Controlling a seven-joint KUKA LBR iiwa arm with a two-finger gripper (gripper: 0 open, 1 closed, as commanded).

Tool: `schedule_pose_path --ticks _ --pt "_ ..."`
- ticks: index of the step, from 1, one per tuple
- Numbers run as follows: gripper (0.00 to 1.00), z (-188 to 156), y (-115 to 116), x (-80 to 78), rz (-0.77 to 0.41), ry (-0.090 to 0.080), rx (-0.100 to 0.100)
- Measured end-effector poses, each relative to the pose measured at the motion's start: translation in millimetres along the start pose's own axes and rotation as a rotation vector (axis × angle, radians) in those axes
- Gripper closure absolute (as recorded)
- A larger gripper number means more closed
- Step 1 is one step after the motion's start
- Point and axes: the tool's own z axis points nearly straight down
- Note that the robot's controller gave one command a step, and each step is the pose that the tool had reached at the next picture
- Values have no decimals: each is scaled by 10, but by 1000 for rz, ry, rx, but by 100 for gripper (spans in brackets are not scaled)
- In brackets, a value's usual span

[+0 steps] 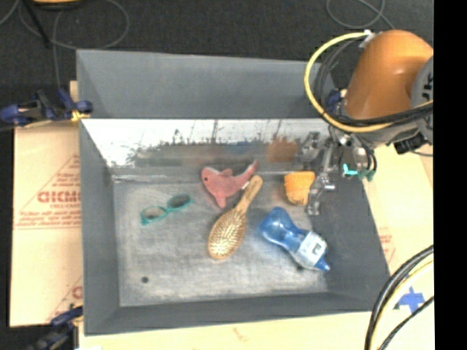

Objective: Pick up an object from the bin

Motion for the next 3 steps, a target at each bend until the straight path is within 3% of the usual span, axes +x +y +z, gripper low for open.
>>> schedule_pose_path --ticks 1,2,3 --pt "0 -30 -1 -8 0 -5 1" --pt "100 353 -286 -44 -661 -6 1" --pt "100 351 -285 -45 -661 -6 0"
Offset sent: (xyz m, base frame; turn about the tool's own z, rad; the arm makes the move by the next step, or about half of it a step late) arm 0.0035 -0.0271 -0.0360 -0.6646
